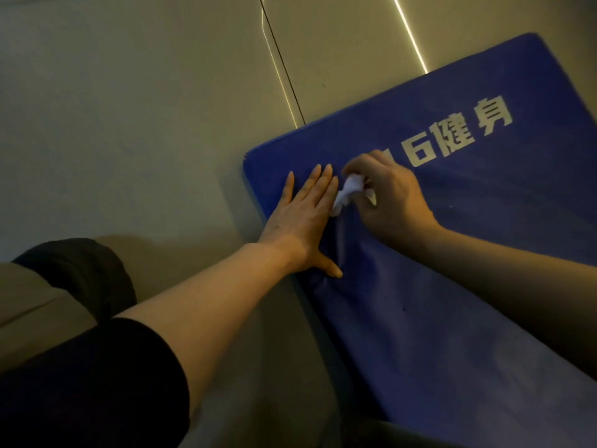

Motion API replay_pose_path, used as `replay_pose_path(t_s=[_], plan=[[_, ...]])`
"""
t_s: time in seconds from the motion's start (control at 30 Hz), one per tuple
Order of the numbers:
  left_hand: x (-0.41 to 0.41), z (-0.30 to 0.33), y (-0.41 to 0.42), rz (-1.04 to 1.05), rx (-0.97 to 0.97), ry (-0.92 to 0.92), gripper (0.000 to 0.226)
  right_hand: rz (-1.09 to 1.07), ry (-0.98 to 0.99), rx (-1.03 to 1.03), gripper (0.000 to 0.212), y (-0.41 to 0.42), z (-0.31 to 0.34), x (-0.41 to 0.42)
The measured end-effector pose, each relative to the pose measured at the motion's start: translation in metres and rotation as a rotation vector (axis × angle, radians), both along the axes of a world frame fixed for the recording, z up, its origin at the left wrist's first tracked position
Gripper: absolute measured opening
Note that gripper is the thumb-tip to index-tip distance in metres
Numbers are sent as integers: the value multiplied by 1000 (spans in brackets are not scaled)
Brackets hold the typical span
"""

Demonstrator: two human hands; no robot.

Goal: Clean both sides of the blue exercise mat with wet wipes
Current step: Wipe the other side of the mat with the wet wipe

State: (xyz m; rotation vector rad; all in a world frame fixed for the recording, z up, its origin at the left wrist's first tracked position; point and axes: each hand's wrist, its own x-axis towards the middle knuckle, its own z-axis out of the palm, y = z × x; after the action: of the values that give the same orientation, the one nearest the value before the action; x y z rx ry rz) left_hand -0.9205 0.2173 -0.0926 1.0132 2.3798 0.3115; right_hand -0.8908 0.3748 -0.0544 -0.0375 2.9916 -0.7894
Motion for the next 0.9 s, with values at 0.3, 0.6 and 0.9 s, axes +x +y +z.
replay_pose_path(t_s=[0.3, 0.6, 0.9], plan=[[3, 1, 2, -9, -42, 20, 141, 7, -141, 129, 7, 20, -19, 31], [1, 8, 9, 20, -84, -15, 143, 209, -428, 188, 8, 48, 4, 69], [1, 17, 16, 39, -150, -39, 146, 95, -279, 190, 15, 42, -7, -19]])
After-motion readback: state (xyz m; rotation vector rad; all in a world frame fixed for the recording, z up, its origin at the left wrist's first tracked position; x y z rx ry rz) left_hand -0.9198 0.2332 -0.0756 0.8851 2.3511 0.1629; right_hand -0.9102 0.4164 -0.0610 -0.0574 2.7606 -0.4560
